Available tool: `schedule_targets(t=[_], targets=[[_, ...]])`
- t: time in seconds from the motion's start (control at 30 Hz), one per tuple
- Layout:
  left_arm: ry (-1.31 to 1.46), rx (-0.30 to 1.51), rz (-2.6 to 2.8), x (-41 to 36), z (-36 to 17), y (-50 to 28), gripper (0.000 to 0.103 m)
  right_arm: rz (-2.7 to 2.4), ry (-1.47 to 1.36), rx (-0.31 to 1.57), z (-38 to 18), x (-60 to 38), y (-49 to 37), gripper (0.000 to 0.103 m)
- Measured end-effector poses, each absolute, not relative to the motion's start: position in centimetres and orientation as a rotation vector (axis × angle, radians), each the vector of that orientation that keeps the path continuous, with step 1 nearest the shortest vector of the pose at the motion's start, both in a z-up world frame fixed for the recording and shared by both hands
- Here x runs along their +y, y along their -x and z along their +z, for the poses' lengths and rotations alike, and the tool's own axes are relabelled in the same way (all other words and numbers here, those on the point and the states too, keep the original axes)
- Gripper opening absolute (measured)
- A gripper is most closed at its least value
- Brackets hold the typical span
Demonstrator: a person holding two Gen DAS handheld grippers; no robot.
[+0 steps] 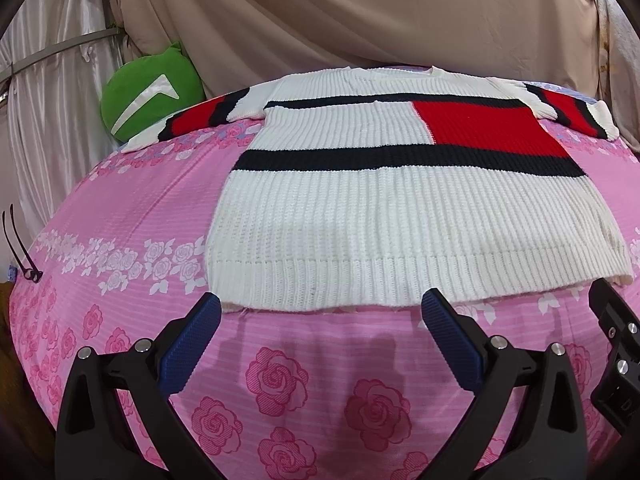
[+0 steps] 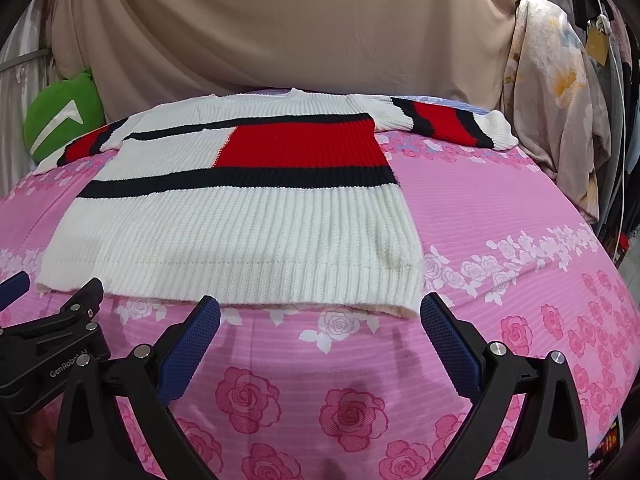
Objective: Fold small clothes
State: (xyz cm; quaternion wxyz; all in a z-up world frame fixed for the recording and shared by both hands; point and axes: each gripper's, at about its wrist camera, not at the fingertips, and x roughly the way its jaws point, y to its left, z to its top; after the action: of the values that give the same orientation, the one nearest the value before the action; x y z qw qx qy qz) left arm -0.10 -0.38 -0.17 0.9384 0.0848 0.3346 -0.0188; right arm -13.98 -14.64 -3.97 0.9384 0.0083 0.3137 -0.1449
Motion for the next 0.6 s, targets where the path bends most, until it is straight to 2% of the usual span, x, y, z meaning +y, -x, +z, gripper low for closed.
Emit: schedule_targets(t=[0.6], targets=[[-0.189,0.681,-0.031,-0.79,-0.06,0.17,0.098,-0.279,-0.028,0.635,-3.88,-14.65,14.2,0.098]])
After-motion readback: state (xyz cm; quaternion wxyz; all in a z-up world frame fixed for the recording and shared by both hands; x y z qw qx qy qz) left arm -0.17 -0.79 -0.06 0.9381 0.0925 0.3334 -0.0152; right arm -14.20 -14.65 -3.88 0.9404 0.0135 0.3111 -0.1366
